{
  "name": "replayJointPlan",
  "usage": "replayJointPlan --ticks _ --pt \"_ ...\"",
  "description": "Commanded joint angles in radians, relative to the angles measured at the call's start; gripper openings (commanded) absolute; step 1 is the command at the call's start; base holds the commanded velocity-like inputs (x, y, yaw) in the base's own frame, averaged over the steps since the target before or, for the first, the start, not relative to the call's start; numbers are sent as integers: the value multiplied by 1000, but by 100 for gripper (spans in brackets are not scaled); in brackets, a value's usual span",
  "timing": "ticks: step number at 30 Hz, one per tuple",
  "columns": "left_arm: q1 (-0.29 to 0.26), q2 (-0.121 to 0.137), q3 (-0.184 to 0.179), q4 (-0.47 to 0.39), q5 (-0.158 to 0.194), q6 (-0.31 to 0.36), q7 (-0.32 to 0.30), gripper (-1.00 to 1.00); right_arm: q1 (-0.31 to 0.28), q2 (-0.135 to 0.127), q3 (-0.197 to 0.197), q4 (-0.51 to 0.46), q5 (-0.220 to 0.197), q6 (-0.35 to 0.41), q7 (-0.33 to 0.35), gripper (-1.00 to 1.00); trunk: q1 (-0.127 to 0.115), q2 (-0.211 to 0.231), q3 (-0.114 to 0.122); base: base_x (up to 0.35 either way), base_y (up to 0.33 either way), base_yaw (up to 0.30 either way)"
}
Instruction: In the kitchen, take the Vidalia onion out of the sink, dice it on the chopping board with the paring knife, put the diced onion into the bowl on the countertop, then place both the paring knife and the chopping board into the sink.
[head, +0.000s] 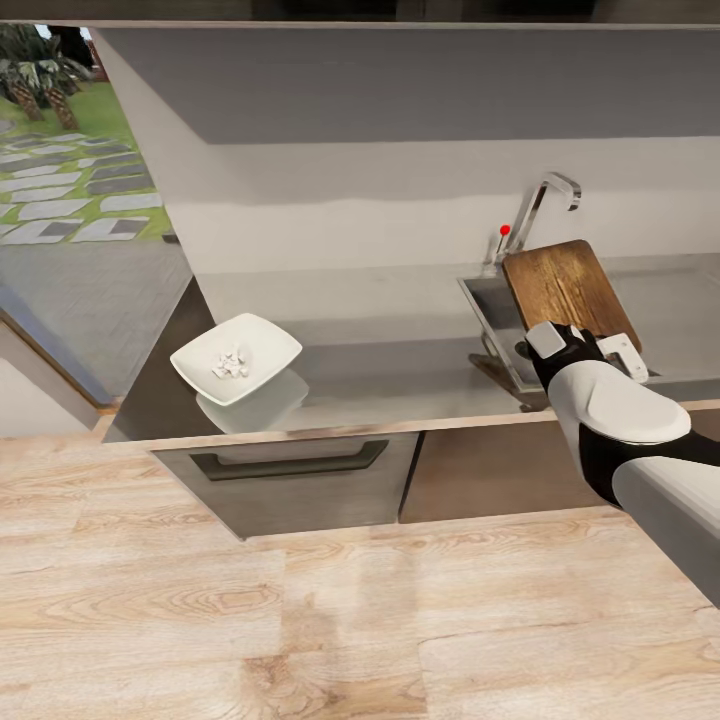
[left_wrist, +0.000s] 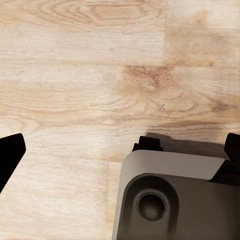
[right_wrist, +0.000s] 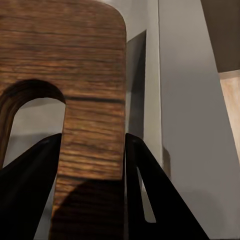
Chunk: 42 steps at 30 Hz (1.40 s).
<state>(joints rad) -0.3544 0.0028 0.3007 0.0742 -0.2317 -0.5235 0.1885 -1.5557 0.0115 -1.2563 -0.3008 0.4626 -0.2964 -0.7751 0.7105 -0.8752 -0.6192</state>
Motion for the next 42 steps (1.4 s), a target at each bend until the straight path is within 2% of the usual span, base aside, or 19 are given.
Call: replayJointPlan --ticks 1,3,9,14,21,24,30,42 --pt "-2 0 4 4 -11 -6 8 100 -1 1 -8 0 7 -4 1 -100 0 -1 -1 0 0 0" --pt "-2 0 4 4 -11 -6 8 100 -1 1 -7 1 7 7 2 -100 0 -1 -1 0 0 0" --pt "-2 0 4 4 -11 -5 8 100 -1 -5 -9 1 7 110 7 -100 0 -1 -1 0 0 0" --pt "-2 0 4 4 -11 -4 8 100 -2 -7 -9 -1 7 143 3 -100 0 -1 -1 0 0 0" --pt "-2 0 4 4 -11 -4 8 100 -2 -28 -12 -15 7 323 4 -100 0 -1 -1 0 0 0" --pt "-2 0 4 4 -11 -3 8 100 -2 -33 -10 -17 7 339 4 -100 0 -1 -1 0 0 0" --pt "-2 0 5 4 -11 -3 7 100 -7 -57 -7 -31 7 351 0 -100 0 -1 -1 0 0 0" --pt "-2 -8 3 4 -11 -3 6 100 -30 -60 -6 -35 7 357 -24 -100 0 -1 -1 0 0 0"
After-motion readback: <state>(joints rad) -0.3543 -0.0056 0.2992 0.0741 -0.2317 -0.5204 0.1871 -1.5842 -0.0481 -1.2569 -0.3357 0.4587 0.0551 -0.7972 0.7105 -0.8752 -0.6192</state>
